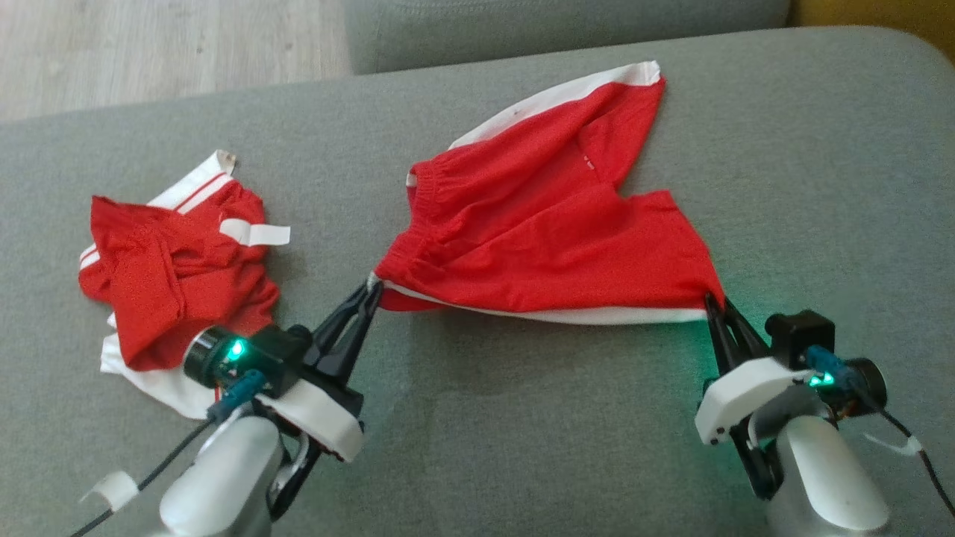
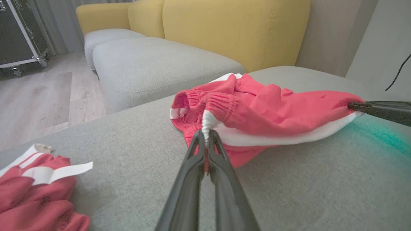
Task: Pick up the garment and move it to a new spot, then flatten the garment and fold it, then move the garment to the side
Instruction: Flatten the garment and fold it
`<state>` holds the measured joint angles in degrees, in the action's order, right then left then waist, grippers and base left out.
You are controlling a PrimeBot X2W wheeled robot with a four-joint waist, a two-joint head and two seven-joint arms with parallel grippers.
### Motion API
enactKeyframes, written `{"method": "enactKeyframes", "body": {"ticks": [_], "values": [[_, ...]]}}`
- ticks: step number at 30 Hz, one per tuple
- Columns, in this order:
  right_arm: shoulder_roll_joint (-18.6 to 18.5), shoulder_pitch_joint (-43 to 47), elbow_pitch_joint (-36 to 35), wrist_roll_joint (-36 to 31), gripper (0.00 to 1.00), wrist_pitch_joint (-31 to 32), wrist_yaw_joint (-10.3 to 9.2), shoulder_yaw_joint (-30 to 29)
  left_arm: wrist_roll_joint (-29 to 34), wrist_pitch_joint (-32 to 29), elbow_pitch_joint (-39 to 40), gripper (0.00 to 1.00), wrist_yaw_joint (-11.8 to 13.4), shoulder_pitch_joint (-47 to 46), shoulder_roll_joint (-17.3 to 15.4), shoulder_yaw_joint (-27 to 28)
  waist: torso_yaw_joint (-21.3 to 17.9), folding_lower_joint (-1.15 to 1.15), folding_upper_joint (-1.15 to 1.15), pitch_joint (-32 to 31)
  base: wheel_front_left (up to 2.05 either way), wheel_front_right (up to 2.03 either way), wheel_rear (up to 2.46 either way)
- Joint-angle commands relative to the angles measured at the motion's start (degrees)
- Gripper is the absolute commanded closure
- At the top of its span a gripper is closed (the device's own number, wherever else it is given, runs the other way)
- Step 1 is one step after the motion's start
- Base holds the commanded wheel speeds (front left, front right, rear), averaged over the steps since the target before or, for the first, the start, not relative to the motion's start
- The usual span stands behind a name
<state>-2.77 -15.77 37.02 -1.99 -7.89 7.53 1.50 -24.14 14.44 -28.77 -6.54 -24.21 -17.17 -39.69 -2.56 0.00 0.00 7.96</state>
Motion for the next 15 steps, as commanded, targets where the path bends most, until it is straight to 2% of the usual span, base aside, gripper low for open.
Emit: {"method": "enactKeyframes", "body": {"ticks": [1, 7, 15], "values": [[-0.1, -1.6, -2.5, 1.6, 1.0, -0.8, -0.04, 2.0, 0.0, 0.6, 1.6, 1.0, 0.4, -1.7, -1.7, 3.2, -0.6, 0.0, 0.0, -0.9, 0.0, 0.0, 0.0], [-0.2, -6.6, -9.2, 7.9, 1.0, -0.4, -0.04, 4.8, -0.6, 0.4, 2.7, 1.0, 0.6, -3.3, -3.9, 5.6, -2.2, 0.0, 0.0, -4.6, 0.0, 0.0, 0.0], [-3.6, -14.1, -16.6, 11.2, 1.0, -1.1, -0.04, 6.6, -2.6, -2.6, 8.2, 1.0, 1.4, -9.8, -6.4, 9.4, -2.7, 0.0, 0.0, -8.5, 0.0, 0.0, 0.0]]}}
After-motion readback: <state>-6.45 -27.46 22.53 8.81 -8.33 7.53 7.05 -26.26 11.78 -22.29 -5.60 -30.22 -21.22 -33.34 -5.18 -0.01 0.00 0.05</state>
